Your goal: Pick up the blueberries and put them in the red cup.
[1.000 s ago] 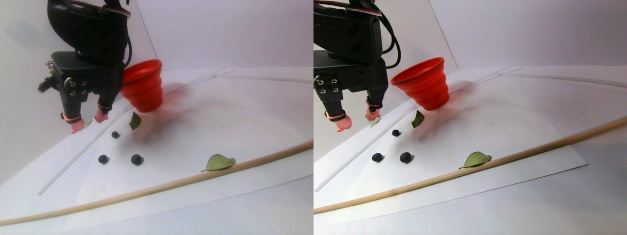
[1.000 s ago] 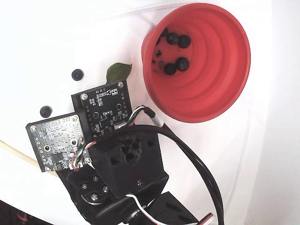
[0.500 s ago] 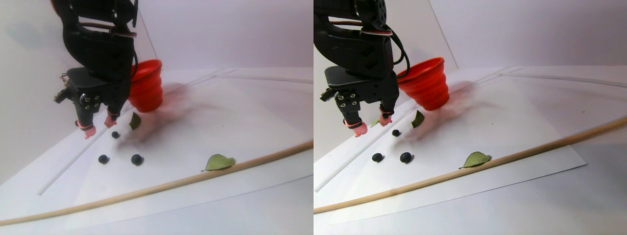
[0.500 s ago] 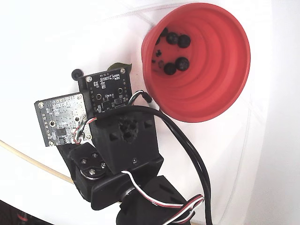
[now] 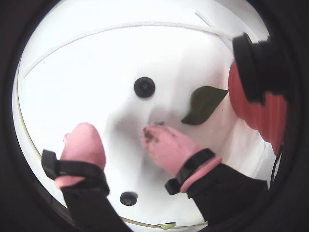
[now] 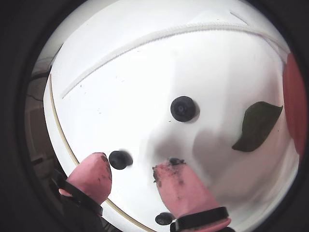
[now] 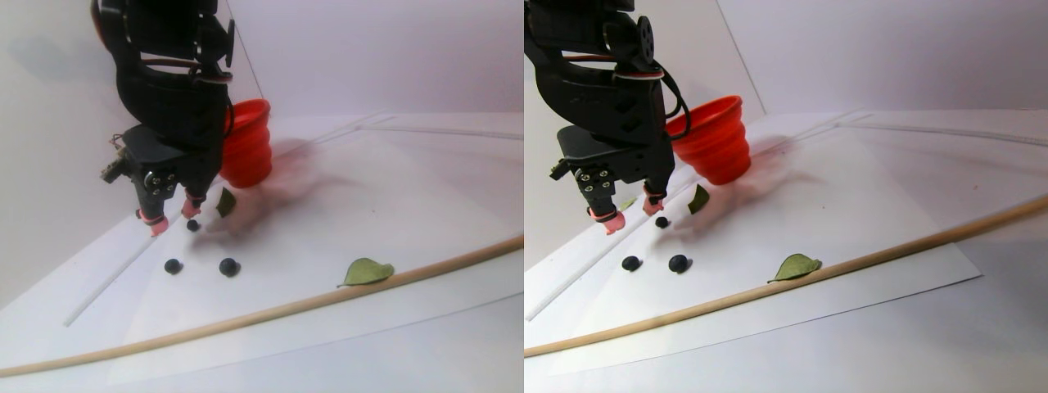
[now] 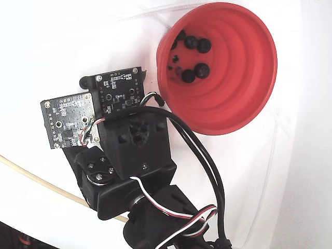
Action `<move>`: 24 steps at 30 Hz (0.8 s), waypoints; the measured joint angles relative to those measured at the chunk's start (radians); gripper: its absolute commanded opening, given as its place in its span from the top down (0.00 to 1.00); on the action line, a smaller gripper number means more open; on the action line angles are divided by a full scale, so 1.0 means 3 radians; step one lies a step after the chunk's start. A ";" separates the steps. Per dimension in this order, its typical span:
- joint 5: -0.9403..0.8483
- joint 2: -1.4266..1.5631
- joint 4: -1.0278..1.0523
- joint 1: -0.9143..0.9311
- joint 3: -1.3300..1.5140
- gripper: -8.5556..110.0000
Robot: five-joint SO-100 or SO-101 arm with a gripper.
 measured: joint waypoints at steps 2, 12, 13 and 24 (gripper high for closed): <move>0.0000 -0.0031 -0.0015 0.0005 -0.0026 0.78; 0.0005 -0.0240 -0.0087 0.0087 -0.0220 0.78; 0.0005 -0.0266 -0.0087 0.0097 -0.0245 0.78; 0.0092 -0.0414 -0.0112 0.0102 -0.0486 0.78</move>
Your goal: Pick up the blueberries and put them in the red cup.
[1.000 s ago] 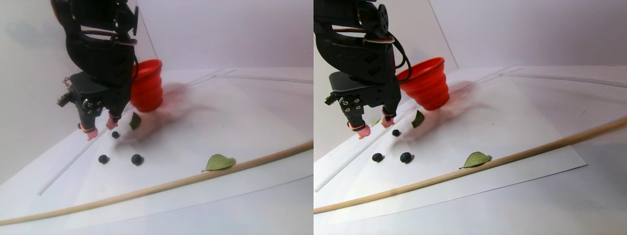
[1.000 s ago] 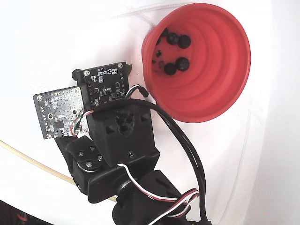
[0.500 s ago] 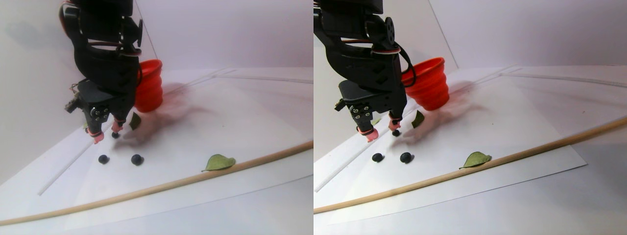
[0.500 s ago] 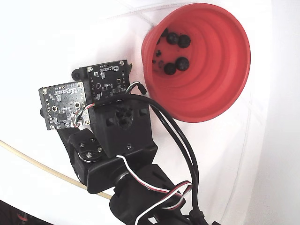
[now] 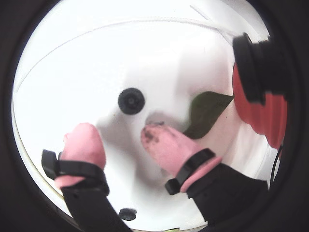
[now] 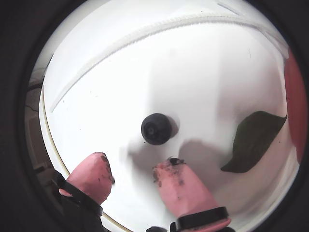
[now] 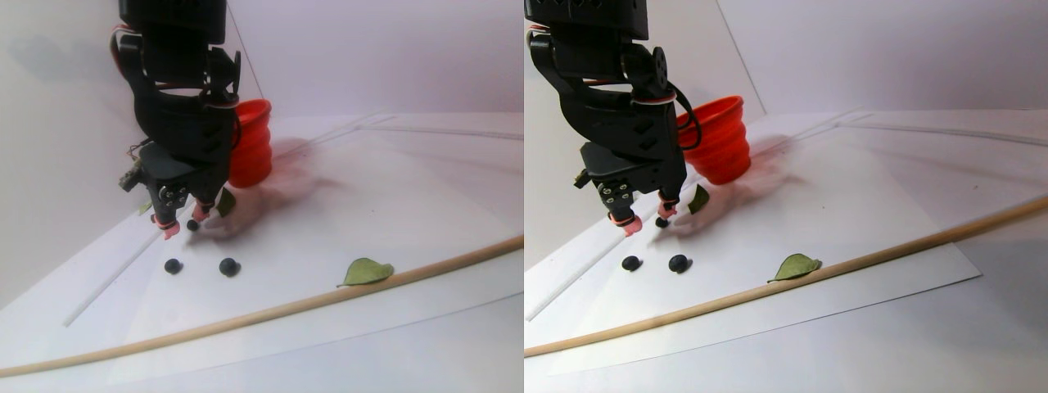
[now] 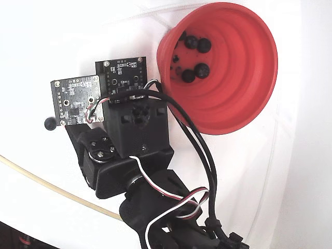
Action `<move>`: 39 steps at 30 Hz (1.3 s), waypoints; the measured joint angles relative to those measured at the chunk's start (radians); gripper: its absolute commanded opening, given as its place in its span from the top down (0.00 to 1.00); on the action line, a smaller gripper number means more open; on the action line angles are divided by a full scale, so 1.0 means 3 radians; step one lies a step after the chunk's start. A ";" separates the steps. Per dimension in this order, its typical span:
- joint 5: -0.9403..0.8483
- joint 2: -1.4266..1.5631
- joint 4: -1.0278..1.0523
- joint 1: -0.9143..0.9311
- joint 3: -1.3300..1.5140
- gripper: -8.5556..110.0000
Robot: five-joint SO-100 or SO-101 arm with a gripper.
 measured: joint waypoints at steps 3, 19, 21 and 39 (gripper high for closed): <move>-0.0031 0.0000 0.0000 0.0031 -0.0041 0.78; 0.0087 -0.0179 -0.0133 0.0051 -0.0199 0.78; 0.0087 -0.0189 -0.0153 0.0051 -0.0199 0.78; 0.0087 -0.0409 -0.0389 0.0051 -0.0307 0.79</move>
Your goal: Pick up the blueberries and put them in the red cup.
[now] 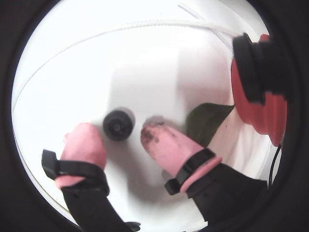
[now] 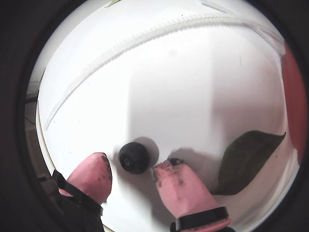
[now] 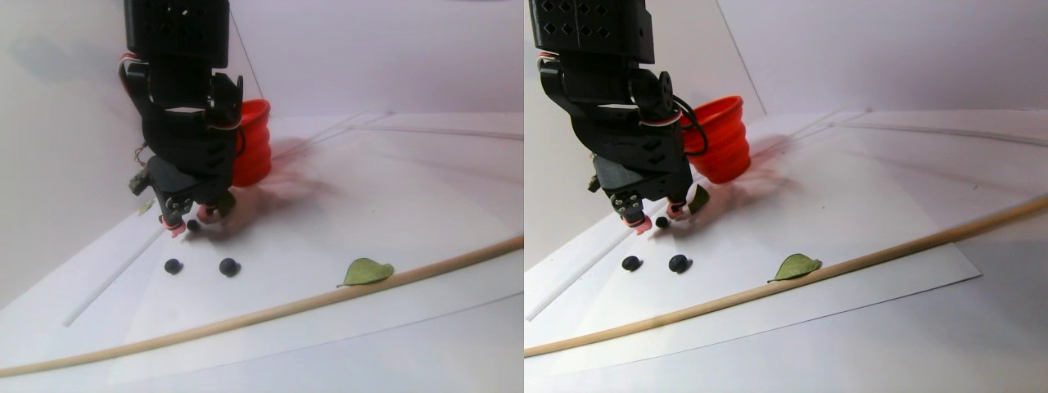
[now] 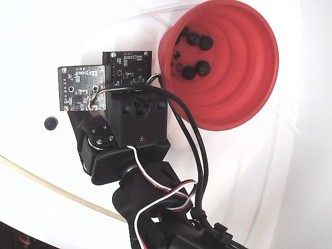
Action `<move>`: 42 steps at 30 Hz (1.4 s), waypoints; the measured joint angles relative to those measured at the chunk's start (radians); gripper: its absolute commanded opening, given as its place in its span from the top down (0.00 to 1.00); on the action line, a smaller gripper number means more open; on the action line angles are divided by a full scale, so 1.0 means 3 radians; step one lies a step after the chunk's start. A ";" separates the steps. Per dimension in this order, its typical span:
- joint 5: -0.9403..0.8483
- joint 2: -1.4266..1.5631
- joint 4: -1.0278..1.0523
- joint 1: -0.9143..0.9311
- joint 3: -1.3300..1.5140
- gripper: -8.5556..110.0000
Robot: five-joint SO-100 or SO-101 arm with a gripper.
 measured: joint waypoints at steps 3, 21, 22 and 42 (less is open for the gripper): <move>0.0020 -0.0020 -0.0026 0.0000 -0.0015 0.79; 0.0133 -0.0174 -0.0251 0.0000 -0.0046 0.80; 0.0128 -0.0184 -0.0271 0.0000 -0.0046 0.80; 0.0164 -0.0286 -0.0409 -0.0020 -0.0107 0.83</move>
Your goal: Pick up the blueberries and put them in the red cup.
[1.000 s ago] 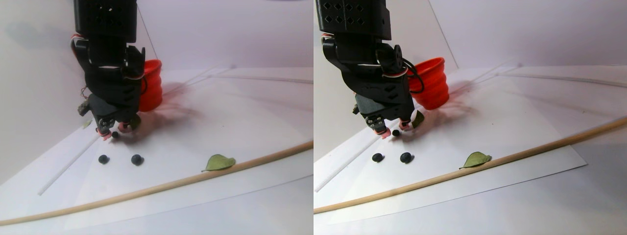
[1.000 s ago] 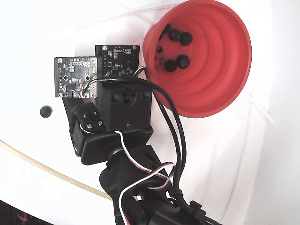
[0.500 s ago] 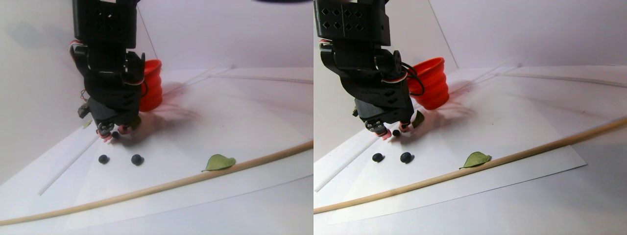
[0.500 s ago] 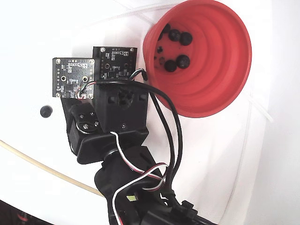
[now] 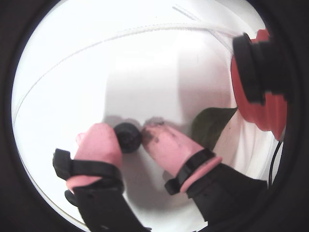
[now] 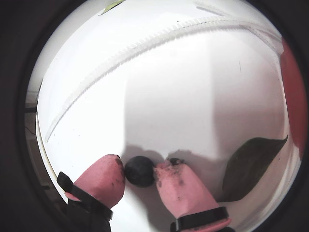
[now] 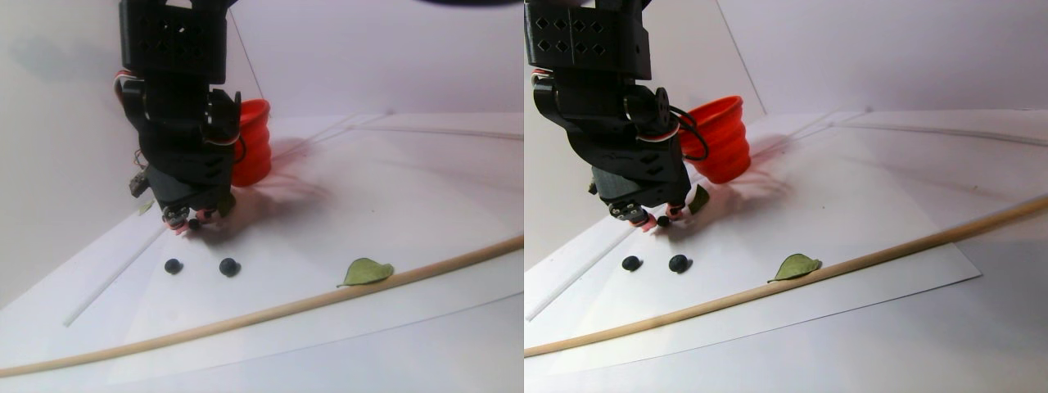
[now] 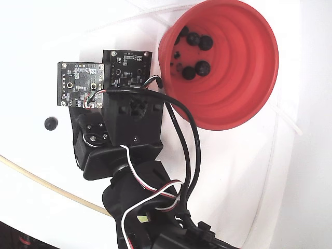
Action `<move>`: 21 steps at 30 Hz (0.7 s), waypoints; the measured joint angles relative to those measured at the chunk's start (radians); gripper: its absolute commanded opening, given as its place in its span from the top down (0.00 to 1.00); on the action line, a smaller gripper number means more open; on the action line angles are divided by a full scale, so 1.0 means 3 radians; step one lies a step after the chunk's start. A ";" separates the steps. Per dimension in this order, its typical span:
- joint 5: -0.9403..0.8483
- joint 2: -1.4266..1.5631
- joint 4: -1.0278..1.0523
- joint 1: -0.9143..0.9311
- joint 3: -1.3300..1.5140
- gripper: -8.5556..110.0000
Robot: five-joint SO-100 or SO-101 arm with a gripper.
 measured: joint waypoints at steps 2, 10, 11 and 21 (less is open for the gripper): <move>0.0000 0.0000 0.0000 0.0000 0.0000 0.84; 0.0041 0.0000 0.0000 0.0000 0.0010 0.84; 0.0036 0.0000 0.0000 0.0000 0.0020 0.84; 0.0072 0.0245 0.0010 0.0000 0.0240 0.84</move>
